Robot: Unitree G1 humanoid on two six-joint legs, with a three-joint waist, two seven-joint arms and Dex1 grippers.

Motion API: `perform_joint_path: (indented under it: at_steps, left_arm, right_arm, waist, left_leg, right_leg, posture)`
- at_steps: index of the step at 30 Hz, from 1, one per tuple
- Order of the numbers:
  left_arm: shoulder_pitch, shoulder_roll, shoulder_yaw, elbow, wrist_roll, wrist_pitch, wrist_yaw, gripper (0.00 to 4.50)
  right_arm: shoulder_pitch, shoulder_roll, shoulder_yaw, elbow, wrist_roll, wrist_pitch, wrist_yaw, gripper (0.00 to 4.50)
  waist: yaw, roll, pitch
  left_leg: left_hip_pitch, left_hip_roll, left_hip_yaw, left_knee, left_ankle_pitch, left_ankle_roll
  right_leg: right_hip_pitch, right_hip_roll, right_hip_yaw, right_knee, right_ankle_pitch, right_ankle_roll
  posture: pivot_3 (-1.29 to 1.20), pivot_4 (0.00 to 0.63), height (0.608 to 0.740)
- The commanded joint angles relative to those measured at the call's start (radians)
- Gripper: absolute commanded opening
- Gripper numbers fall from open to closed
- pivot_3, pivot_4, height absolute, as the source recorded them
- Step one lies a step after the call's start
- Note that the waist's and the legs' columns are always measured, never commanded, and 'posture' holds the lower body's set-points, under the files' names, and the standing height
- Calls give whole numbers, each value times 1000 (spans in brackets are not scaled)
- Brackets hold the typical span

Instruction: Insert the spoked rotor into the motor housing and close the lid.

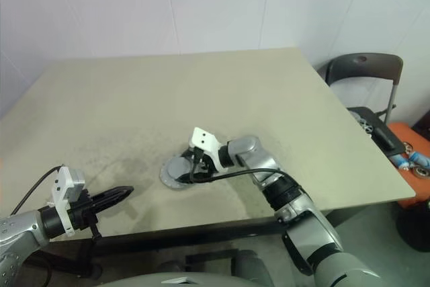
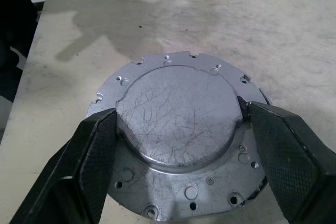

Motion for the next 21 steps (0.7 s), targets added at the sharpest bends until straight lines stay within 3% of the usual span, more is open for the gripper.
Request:
perform_joint_path:
  at_steps: [1,21]
  left_arm:
    - [-13,6,6,-7,6,-23,-1,0]
    - [-16,9,5,-5,9,-26,-9,0]
  right_arm:
    - [3,9,6,11,-11,-11,-12,3552]
    - [-5,3,-12,14,-22,-66,-23,3552]
  waist:
    - [0,0,0]
    - [0,0,0]
  left_leg:
    - [0,0,0,0,0,0]
    - [0,0,0,0,0,0]
  right_leg:
    - [0,0,0,0,0,0]
    - [0,0,0,0,0,0]
  posture:
    - [0,0,740]
    - [0,0,740]
